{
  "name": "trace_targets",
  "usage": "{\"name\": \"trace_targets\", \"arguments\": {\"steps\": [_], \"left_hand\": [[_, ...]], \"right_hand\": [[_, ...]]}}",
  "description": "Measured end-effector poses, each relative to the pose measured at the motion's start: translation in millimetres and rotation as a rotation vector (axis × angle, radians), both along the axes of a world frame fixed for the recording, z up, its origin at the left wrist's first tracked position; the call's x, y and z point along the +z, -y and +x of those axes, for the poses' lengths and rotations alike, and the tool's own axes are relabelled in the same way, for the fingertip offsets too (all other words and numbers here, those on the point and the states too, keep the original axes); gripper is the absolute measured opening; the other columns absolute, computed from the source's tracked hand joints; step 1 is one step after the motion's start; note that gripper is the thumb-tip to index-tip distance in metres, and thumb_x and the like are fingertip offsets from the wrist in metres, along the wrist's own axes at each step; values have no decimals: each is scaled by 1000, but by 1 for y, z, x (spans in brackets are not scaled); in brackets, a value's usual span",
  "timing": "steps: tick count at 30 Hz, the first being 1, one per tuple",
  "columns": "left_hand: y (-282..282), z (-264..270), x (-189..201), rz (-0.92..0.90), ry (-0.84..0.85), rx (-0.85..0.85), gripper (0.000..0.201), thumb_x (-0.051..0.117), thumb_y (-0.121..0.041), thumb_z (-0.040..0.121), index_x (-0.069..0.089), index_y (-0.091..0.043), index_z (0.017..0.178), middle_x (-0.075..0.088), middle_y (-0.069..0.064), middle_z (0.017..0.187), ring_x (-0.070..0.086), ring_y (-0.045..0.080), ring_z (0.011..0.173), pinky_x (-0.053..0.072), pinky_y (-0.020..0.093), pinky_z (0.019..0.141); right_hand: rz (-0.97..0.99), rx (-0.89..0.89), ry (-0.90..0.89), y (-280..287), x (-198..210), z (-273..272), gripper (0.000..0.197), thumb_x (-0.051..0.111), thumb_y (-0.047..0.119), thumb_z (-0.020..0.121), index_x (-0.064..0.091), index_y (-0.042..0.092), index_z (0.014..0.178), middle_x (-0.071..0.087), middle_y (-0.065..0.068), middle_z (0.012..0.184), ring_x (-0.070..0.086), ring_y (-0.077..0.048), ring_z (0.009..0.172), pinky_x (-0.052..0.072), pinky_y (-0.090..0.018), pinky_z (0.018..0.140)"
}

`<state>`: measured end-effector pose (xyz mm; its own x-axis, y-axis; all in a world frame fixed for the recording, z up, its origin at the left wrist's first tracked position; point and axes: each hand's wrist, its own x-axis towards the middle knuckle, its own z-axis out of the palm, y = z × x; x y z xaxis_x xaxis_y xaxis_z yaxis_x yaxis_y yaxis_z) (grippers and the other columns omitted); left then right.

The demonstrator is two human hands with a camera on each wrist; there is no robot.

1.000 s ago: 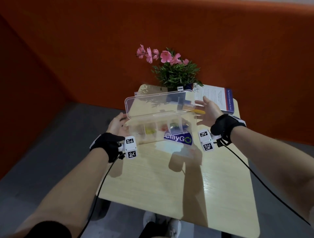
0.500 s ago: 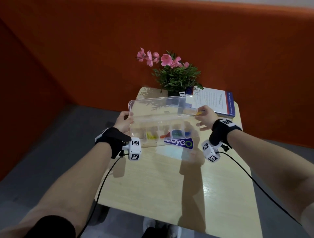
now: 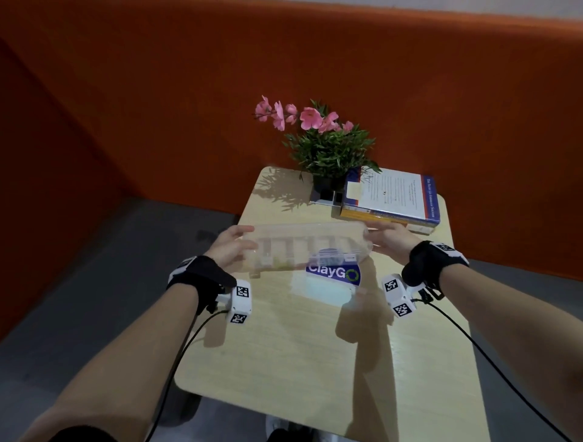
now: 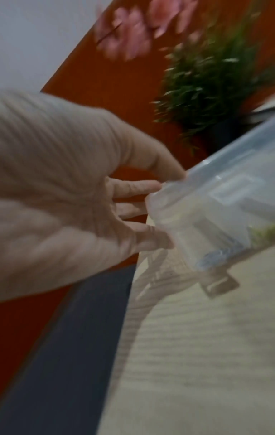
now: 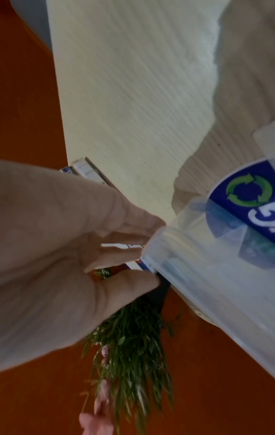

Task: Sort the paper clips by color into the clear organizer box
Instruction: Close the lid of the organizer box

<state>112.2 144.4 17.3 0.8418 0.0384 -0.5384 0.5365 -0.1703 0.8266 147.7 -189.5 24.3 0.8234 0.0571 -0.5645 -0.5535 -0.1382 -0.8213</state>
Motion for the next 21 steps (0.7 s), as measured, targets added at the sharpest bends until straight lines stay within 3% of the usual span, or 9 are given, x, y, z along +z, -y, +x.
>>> {"name": "trace_targets", "arguments": {"steps": [3, 6, 9, 12, 16, 21], "left_hand": [[5, -1, -8, 181, 70, -131, 62, 63, 3, 86, 41, -17, 140, 26, 12, 156, 24, 28, 146, 33, 38, 108], [11, 2, -9, 342, 125, -254, 69, 63, 0, 85, 34, -22, 144, 26, 14, 157, 29, 33, 144, 32, 43, 115], [25, 4, -3, 721, 134, -538, 79, 62, -15, 88, 17, -25, 152, -3, 9, 164, 3, 31, 151, 14, 49, 120], [41, 5, 2, 1006, 135, -829, 106, 70, -36, 81, -6, -21, 154, -15, 6, 163, -11, 31, 151, -5, 56, 118], [45, 10, -2, 1114, 98, -897, 108, 72, -28, 83, -10, -15, 153, -13, 10, 163, -7, 32, 151, 7, 46, 124], [46, 12, -2, 1204, 98, -926, 111, 75, -22, 80, -7, -16, 154, -8, 8, 164, 0, 31, 151, 18, 42, 122]], "right_hand": [[-153, 173, 34, 1, -4, -5, 71, 56, -10, 84, 34, 16, 147, 45, -5, 144, 48, -29, 127, 47, -36, 94], [-472, 295, 156, 0, -10, -9, 75, 61, 0, 85, 27, 18, 149, 40, -8, 150, 50, -33, 126, 51, -38, 91], [-860, 433, 327, -7, -11, -15, 71, 60, 17, 89, 24, 17, 150, 28, -12, 156, 37, -32, 137, 36, -41, 110], [-1036, 628, 473, -19, -9, -23, 75, 61, 28, 88, 20, 22, 151, 14, -7, 160, 17, -29, 146, 23, -45, 118], [-1172, 798, 476, -34, -10, -23, 80, 60, 24, 88, 12, 22, 152, 5, -7, 162, 7, -27, 149, 15, -45, 121], [-1191, 809, 448, -41, -6, -16, 76, 64, 18, 85, 22, 18, 148, 23, -11, 155, 21, -31, 143, 28, -40, 116]]}}
